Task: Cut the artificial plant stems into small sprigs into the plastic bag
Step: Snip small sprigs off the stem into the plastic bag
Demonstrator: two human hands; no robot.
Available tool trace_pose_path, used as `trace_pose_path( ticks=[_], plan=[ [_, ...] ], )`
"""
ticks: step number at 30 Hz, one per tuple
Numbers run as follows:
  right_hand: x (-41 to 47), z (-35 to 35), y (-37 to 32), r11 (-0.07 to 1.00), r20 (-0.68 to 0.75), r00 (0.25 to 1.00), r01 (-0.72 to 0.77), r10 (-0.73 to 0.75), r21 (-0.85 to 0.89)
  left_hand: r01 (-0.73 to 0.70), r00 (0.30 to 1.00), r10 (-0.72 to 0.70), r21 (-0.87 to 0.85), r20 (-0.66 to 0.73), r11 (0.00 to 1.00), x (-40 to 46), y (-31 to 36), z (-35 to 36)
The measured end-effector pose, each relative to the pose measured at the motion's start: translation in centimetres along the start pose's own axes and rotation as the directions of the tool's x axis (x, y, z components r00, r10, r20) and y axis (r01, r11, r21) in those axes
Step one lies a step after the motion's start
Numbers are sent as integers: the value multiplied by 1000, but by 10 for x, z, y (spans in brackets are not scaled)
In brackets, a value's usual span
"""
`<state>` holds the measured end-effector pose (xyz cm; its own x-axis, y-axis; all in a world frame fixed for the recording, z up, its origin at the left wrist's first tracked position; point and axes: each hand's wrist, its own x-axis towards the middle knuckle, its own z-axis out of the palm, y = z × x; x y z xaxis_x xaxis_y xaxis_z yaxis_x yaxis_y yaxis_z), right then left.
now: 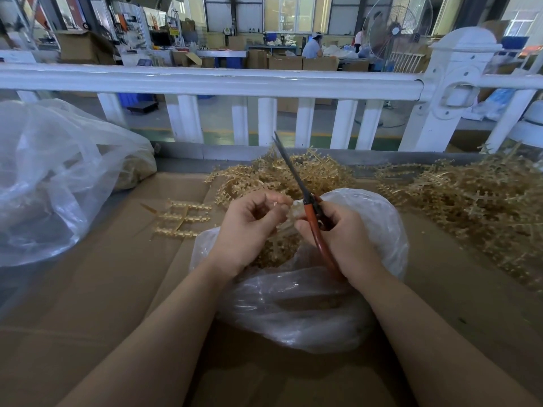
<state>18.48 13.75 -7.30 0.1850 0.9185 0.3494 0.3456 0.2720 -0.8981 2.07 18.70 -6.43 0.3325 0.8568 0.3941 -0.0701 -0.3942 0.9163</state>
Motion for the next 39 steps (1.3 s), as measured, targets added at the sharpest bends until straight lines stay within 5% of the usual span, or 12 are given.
trace_pose_path(
  ticks=[8,12,16,25,30,39],
  plan=[
    [2,-3,-1,981,28,995,-94,91,168,3,999,-10,-140,-45,990,0,2,0],
    [3,-7,-4,876,38,984,-170,171,452,17,983,-65,-265,-174,964,2,2,-1],
    [4,-14,-2,790,73,981,-190,182,583,110,977,-159,-300,-144,947,4,0,-6],
    [5,-14,-2,772,37,981,-173,190,612,354,929,-281,-364,240,861,2,8,-6],
    [5,-13,-1,785,37,985,-158,170,599,346,924,-282,-253,256,903,1,7,-4],
    [3,-13,-2,823,12,985,-153,175,548,297,937,-200,-351,286,888,1,6,-3]
  ],
)
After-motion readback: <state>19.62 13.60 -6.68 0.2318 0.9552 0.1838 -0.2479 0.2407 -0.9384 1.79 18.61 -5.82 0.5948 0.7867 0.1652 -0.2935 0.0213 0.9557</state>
